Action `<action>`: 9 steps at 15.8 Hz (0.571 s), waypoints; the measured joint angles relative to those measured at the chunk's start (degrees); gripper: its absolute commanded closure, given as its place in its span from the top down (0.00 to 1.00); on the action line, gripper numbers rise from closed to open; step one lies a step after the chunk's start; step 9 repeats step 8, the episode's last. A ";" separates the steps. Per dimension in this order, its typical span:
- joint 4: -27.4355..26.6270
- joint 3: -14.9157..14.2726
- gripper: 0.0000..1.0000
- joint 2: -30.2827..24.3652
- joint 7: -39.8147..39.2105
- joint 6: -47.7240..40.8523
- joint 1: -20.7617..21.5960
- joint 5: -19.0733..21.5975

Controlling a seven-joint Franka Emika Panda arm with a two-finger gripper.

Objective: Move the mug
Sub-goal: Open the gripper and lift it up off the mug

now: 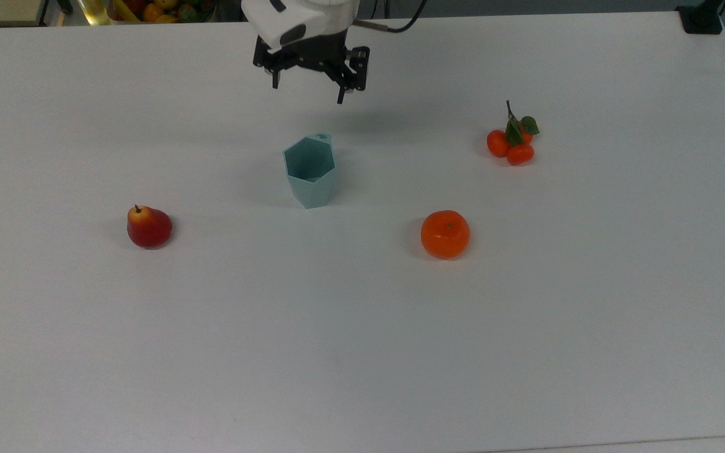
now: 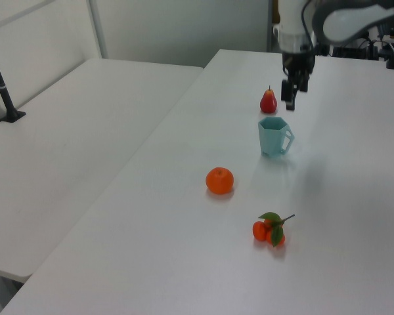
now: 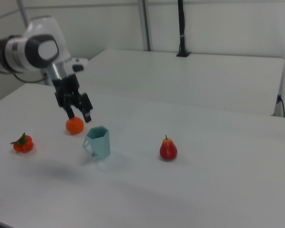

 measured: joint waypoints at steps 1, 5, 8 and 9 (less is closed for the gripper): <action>2.76 -0.04 1.00 -0.16 -0.38 -2.54 -0.01 0.01; 10.35 -0.88 1.00 -1.20 -4.95 -10.57 -0.73 3.15; 12.10 -1.88 1.00 -3.44 -9.85 -14.12 -2.36 5.79; 12.10 -1.88 1.00 -3.44 -9.85 -14.12 -2.36 5.79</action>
